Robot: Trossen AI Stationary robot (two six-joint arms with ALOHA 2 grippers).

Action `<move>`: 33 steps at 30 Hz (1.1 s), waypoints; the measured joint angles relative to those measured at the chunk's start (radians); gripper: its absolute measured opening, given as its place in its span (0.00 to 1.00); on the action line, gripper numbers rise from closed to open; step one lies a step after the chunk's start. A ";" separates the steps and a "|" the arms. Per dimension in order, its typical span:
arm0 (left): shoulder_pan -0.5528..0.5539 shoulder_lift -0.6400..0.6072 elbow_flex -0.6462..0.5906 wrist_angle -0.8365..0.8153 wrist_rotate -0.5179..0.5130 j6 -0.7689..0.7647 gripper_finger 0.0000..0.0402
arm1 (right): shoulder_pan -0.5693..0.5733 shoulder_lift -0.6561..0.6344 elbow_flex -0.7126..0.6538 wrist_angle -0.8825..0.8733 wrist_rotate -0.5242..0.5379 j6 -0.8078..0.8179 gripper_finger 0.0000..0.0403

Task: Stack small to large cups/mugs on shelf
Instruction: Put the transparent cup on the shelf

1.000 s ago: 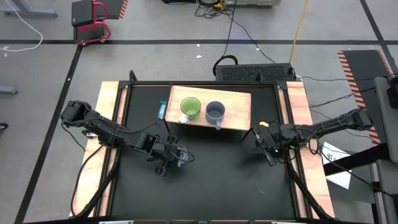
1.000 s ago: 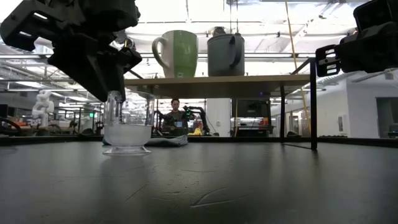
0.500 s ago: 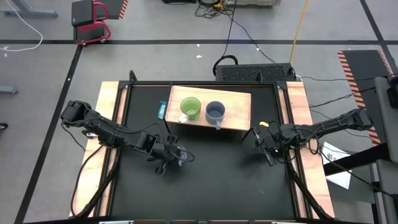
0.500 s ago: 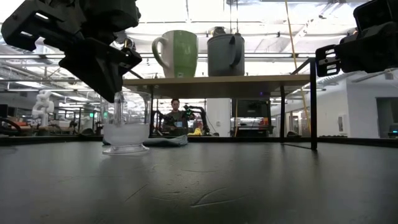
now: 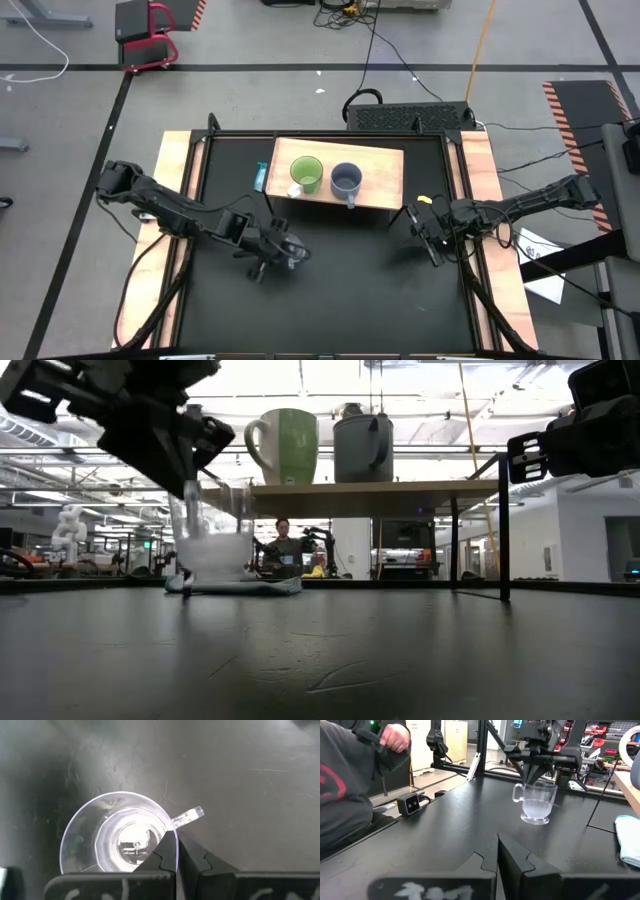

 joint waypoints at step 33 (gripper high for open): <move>0.018 -0.426 -0.395 0.356 -0.004 -0.019 0.00 | 0.000 0.001 0.000 0.018 0.000 0.014 0.00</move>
